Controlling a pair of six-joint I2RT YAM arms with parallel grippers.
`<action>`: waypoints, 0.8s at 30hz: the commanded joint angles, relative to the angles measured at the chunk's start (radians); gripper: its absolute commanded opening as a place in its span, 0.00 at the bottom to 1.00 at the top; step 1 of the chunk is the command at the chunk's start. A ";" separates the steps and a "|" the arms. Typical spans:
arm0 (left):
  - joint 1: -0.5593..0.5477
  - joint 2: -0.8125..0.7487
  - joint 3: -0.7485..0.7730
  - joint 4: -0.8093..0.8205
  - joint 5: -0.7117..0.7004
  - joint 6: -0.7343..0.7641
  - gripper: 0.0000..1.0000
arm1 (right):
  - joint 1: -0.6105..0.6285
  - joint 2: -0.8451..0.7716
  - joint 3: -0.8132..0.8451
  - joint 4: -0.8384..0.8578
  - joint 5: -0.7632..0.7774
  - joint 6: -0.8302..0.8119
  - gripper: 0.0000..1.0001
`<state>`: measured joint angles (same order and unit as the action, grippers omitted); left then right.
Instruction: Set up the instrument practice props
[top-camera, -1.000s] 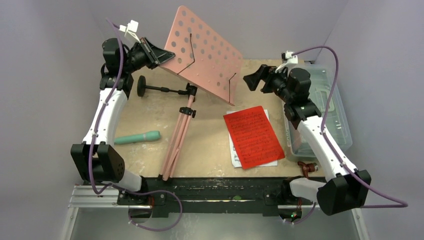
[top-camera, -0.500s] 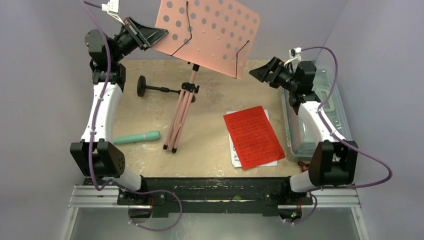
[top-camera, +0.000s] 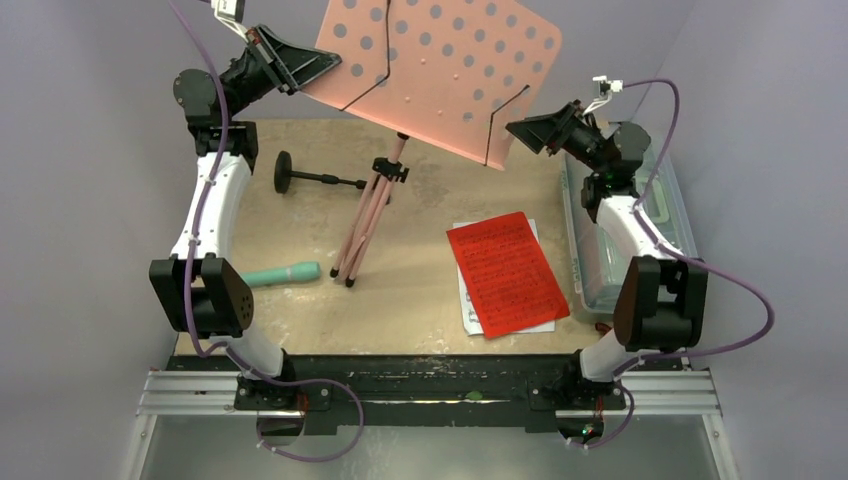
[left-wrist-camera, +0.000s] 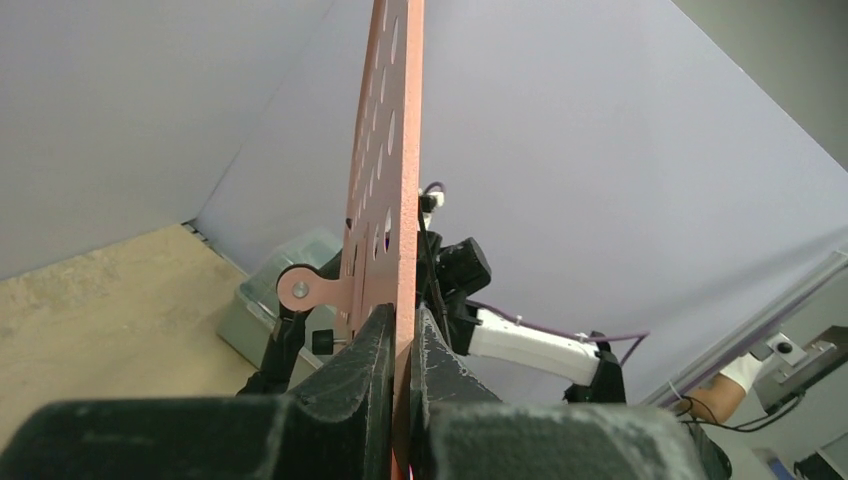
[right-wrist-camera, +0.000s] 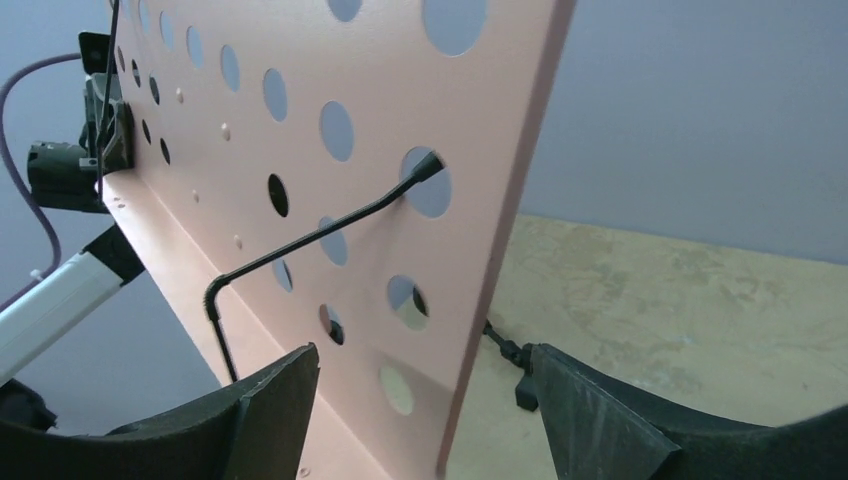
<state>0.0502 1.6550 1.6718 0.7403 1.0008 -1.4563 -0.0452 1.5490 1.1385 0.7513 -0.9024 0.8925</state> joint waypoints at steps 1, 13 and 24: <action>0.005 -0.063 0.090 0.267 -0.156 -0.186 0.00 | 0.002 0.060 -0.010 0.354 -0.073 0.163 0.77; 0.005 -0.046 0.087 0.324 -0.167 -0.229 0.00 | 0.014 0.176 -0.031 1.043 -0.095 0.646 0.27; 0.005 -0.043 0.082 0.192 -0.168 -0.063 0.00 | 0.014 -0.066 0.014 0.616 -0.004 0.331 0.00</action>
<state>0.0803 1.6745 1.6764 0.9031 1.0603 -1.5837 -0.0521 1.6260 1.0874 1.4712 -1.0065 1.4525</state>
